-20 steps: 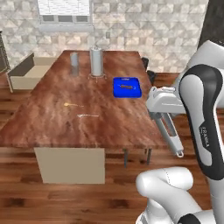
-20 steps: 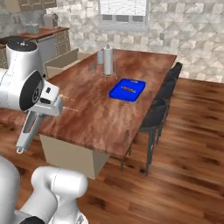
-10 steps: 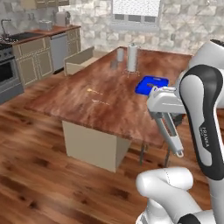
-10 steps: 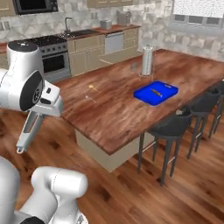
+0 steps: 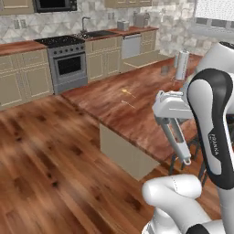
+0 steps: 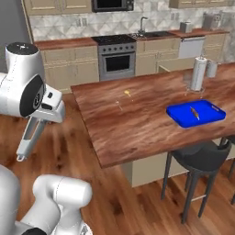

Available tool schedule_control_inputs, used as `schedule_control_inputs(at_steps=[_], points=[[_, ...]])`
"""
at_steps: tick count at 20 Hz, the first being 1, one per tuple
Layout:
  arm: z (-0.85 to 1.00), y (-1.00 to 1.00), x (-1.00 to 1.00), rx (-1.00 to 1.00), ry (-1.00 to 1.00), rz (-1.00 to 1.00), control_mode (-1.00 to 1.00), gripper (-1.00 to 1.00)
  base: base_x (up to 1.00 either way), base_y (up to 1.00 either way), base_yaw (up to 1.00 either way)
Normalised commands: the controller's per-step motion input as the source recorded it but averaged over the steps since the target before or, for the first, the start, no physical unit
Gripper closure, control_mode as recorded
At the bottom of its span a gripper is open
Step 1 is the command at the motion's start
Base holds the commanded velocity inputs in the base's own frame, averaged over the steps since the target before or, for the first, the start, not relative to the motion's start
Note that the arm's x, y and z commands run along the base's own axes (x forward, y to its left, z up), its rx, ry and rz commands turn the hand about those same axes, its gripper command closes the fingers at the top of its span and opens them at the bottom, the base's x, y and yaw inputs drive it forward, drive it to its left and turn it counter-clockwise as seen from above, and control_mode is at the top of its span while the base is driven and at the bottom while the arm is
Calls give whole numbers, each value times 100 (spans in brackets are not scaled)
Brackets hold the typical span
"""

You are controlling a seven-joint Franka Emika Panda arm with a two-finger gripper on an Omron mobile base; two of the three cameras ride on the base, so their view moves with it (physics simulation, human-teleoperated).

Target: Take the tongs from the drawer on the left and place them on the dining counter next to the tray containing the kebab skewer.

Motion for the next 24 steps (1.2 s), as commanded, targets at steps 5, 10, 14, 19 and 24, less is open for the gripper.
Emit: schedule_control_inputs(at_steps=[5, 10, 14, 19, 24], points=[[0, 0, 0, 0, 0, 0, 100, 100, 0, -100, 38], [0, 0, 0, 0, 0, 0, 100, 100, -3, -91, 6], [0, 0, 0, 0, 0, 0, 100, 100, 15, -74, 0], [0, 0, 0, 0, 0, 0, 100, 100, 52, -68, 10], [0, 0, 0, 0, 0, 0, 100, 100, 35, -68, 22]])
